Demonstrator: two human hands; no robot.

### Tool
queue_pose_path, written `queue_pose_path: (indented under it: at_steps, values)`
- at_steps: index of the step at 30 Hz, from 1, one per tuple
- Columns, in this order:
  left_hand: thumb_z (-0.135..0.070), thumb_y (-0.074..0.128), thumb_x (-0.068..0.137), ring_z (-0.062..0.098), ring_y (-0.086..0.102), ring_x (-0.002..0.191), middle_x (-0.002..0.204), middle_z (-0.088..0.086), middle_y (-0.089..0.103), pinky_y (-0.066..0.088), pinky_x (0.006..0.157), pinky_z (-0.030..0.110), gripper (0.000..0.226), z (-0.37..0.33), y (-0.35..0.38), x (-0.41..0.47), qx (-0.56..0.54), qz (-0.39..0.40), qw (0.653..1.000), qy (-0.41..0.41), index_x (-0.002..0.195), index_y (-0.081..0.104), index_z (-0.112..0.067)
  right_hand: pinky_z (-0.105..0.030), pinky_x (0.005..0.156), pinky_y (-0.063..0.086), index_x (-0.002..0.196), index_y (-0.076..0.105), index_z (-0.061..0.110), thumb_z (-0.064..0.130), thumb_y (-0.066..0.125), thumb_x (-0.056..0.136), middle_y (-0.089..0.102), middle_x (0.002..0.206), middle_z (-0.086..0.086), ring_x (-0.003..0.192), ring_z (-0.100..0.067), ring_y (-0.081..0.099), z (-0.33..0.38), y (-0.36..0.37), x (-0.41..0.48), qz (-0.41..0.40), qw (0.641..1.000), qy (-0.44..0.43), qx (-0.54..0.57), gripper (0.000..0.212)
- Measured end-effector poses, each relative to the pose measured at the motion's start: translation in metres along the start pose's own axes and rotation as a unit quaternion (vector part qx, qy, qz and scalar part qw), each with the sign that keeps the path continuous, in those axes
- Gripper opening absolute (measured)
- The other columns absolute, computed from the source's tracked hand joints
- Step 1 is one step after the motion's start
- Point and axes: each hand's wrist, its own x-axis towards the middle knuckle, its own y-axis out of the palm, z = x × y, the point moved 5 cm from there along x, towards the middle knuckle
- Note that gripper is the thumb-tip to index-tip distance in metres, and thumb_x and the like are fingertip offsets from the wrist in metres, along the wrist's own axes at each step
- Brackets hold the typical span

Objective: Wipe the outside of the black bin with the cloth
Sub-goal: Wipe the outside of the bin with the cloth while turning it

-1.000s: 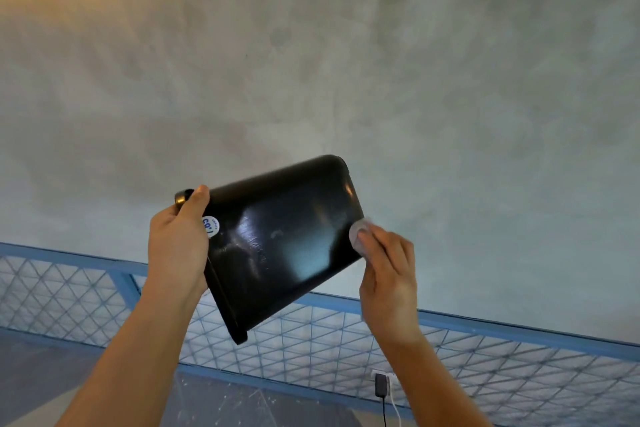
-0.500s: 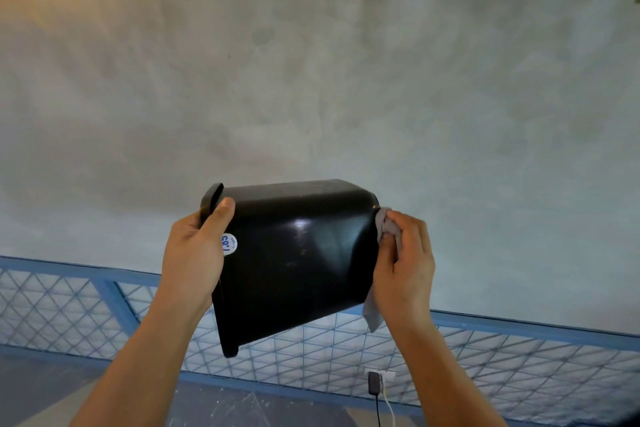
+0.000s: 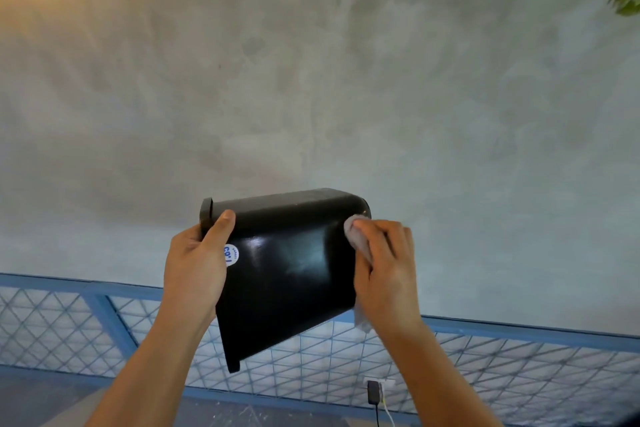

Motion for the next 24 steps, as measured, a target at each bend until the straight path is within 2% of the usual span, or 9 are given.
queue_pose_path:
  at_steps: [6, 9, 11, 13, 15, 17, 19, 21, 24]
  values:
    - [-0.046, 0.062, 0.098, 0.027, 0.072, 0.082, 0.07, -0.001, 0.075, 0.055, 0.08, 0.043, 0.036, -0.004, 0.022, -0.006, 0.056, -0.008, 0.997, 0.061, 0.075, 0.077, -0.023, -0.035, 0.089, 0.053, 0.124, 0.07, 0.009, -0.002, 0.064, 0.096, 0.063, 0.12, -0.008, 0.102, -0.025, 0.059, 0.044, 0.026, -0.026, 0.046, 0.994, -0.102, -0.003, 0.03]
    - [-0.047, 0.063, 0.098, 0.03, 0.071, 0.081, 0.068, 0.002, 0.074, 0.052, 0.074, 0.041, 0.039, -0.002, 0.026, -0.004, 0.064, -0.027, 0.994, 0.08, 0.074, 0.075, -0.017, -0.035, 0.088, 0.053, 0.125, 0.067, 0.008, 0.001, 0.053, 0.101, 0.06, 0.122, -0.006, 0.1, -0.025, 0.058, 0.073, 0.039, -0.053, 0.126, 0.975, -0.179, 0.035, 0.029]
    - [-0.054, 0.063, 0.093, 0.029, 0.072, 0.082, 0.071, 0.002, 0.075, 0.055, 0.079, 0.045, 0.04, 0.0, 0.023, -0.002, 0.053, -0.025, 0.995, 0.078, 0.077, 0.076, -0.02, -0.034, 0.088, 0.053, 0.123, 0.065, 0.013, -0.007, 0.061, 0.09, 0.059, 0.121, -0.003, 0.1, -0.025, 0.059, 0.07, 0.028, -0.048, 0.116, 0.975, -0.174, 0.075, 0.039]
    - [-0.055, 0.061, 0.096, 0.028, 0.072, 0.084, 0.075, 0.002, 0.076, 0.057, 0.086, 0.051, 0.038, 0.0, 0.018, -0.002, 0.049, -0.018, 0.996, 0.074, 0.081, 0.077, -0.023, -0.022, 0.087, 0.051, 0.118, 0.063, 0.029, -0.009, 0.06, 0.087, 0.06, 0.114, 0.008, 0.098, -0.013, 0.06, 0.056, 0.001, -0.026, 0.049, 0.99, -0.068, 0.11, 0.049]
    - [-0.051, 0.059, 0.099, 0.025, 0.073, 0.087, 0.078, -0.001, 0.077, 0.058, 0.088, 0.052, 0.034, 0.0, 0.013, -0.003, 0.053, -0.005, 0.996, 0.077, 0.084, 0.077, -0.026, -0.006, 0.077, 0.045, 0.107, 0.058, 0.045, -0.007, 0.054, 0.094, 0.062, 0.1, 0.017, 0.089, 0.002, 0.061, 0.026, -0.031, 0.004, -0.027, 0.98, 0.136, 0.141, 0.054]
    - [-0.048, 0.058, 0.1, 0.022, 0.072, 0.087, 0.078, -0.008, 0.077, 0.057, 0.087, 0.046, 0.031, 0.0, 0.011, -0.008, 0.062, 0.004, 0.994, 0.09, 0.086, 0.076, -0.028, -0.012, 0.079, 0.049, 0.102, 0.059, 0.041, -0.001, 0.052, 0.096, 0.068, 0.096, 0.012, 0.088, 0.004, 0.064, -0.018, -0.048, 0.024, -0.068, 0.94, 0.291, 0.166, 0.042]
    - [-0.045, 0.056, 0.101, 0.015, 0.071, 0.082, 0.077, -0.012, 0.076, 0.056, 0.081, 0.038, 0.03, -0.001, 0.012, -0.015, 0.069, 0.013, 0.991, 0.11, 0.086, 0.075, -0.028, -0.032, 0.083, 0.053, 0.106, 0.059, 0.034, 0.018, 0.052, 0.096, 0.07, 0.102, 0.004, 0.096, -0.013, 0.068, -0.055, -0.054, 0.039, -0.013, 0.907, 0.387, 0.163, 0.021]
    - [-0.044, 0.056, 0.1, 0.009, 0.07, 0.074, 0.073, -0.011, 0.075, 0.053, 0.073, 0.031, 0.031, -0.003, 0.017, -0.022, 0.078, 0.028, 0.987, 0.135, 0.083, 0.074, -0.026, -0.032, 0.071, 0.047, 0.105, 0.062, 0.028, 0.032, 0.053, 0.1, 0.069, 0.098, -0.001, 0.087, -0.02, 0.064, -0.072, -0.051, 0.043, 0.092, 0.865, 0.464, 0.166, 0.012]
    - [-0.047, 0.055, 0.096, 0.004, 0.056, 0.052, 0.05, -0.011, 0.058, 0.042, 0.058, 0.021, 0.04, -0.004, 0.023, -0.031, 0.078, 0.055, 0.98, 0.177, 0.063, 0.06, -0.025, -0.031, 0.067, 0.045, 0.099, 0.074, 0.024, 0.047, 0.047, 0.104, 0.072, 0.093, -0.005, 0.082, -0.02, 0.064, -0.071, -0.044, 0.038, 0.232, 0.83, 0.485, 0.147, 0.036]
